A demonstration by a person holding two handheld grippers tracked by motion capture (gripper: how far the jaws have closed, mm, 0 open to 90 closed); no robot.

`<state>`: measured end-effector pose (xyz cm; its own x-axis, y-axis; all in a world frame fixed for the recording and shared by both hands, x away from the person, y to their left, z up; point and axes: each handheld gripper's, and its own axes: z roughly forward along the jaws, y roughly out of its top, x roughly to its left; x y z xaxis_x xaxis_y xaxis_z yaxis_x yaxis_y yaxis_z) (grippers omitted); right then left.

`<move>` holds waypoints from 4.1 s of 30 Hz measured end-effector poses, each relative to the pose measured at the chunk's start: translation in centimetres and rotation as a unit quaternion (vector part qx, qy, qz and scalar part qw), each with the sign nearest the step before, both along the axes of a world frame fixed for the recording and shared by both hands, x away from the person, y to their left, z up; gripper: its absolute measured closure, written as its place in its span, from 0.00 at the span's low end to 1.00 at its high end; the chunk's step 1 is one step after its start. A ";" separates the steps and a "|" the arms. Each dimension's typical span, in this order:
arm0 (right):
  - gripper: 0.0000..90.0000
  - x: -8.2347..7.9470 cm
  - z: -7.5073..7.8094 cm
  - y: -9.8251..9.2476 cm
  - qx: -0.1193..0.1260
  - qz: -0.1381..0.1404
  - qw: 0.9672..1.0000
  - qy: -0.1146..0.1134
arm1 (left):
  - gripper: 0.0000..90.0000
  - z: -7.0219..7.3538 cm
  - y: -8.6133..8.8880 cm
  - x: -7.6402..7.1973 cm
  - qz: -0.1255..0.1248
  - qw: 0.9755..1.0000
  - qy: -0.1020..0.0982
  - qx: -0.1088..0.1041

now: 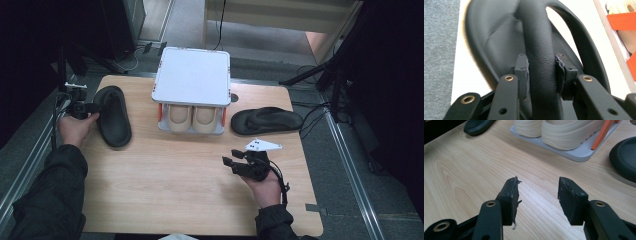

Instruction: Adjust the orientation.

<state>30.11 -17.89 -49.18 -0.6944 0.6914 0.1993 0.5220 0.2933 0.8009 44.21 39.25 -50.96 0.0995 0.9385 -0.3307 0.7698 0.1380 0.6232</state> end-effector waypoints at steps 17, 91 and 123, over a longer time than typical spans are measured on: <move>0.58 0.1 -0.1 0.1 -0.003 0.002 1.000 0.000 | 0.77 1.1 0.3 -0.6 -0.006 1.000 0.009 -0.018; 0.58 2.0 0.6 -0.5 0.000 -0.019 1.000 -0.011 | 0.77 3.6 -17.3 -15.9 -0.201 0.976 0.003 -0.082; 0.58 1.6 0.8 -0.9 -0.002 -0.024 1.000 -0.017 | 0.74 -0.5 -22.3 -15.9 -0.236 0.969 0.032 -0.059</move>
